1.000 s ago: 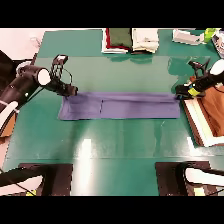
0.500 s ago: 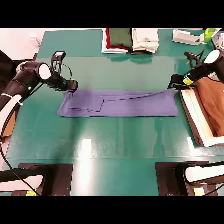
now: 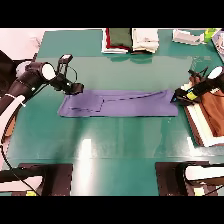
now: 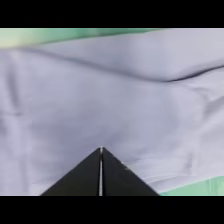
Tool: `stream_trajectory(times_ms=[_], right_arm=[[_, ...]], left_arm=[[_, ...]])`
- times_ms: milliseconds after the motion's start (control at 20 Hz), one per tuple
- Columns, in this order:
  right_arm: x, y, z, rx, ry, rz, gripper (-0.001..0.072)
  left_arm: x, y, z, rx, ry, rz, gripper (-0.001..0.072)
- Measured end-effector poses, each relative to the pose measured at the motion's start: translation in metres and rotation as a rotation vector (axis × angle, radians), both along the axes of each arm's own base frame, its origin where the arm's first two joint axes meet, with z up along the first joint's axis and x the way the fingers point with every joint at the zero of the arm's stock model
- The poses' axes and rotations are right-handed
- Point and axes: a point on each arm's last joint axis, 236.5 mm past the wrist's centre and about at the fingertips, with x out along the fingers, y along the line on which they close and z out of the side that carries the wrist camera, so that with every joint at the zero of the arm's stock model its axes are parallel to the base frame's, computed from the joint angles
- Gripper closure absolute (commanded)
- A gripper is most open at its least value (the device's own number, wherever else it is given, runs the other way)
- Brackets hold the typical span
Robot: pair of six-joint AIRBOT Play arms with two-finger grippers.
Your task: Fold the shirts.
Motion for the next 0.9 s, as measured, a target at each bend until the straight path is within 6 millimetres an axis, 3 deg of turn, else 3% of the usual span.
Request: stream_trajectory(times_ms=[150,200,300,350,500,600,750,900], right_arm=[[-0.005,0.01,-0.013,0.009,0.029,0.011,0.0173],[-0.006,0.014,-0.016,0.009,0.036,0.018,0.0271],[-0.006,0.021,-0.021,0.01,0.042,0.034,0.0576],[-0.006,0.024,-0.021,0.01,0.038,0.038,0.0693],[-0.002,0.024,-0.012,-0.015,-0.004,0.058,0.0695],[0.003,0.024,0.007,-0.026,-0.058,0.064,0.0696],[0.013,0.031,0.053,-0.041,-0.155,0.095,0.0696],[0.021,0.053,0.111,-0.044,-0.26,0.15,0.0696]], left_arm=[[-0.002,-0.019,0.0,-0.013,-0.014,-0.036,0.068],[-0.003,-0.024,-0.001,-0.02,-0.013,-0.042,0.068],[-0.004,-0.031,-0.003,-0.033,-0.009,-0.049,0.068],[-0.005,-0.034,-0.004,-0.043,-0.003,-0.05,0.0681],[-0.005,-0.046,-0.008,-0.086,0.01,-0.045,0.0682],[-0.004,-0.056,-0.011,-0.129,0.023,-0.035,0.0682],[0.001,-0.081,-0.016,-0.199,0.032,-0.049,0.0682],[0.002,-0.118,-0.022,-0.233,0.035,-0.107,0.0682]])
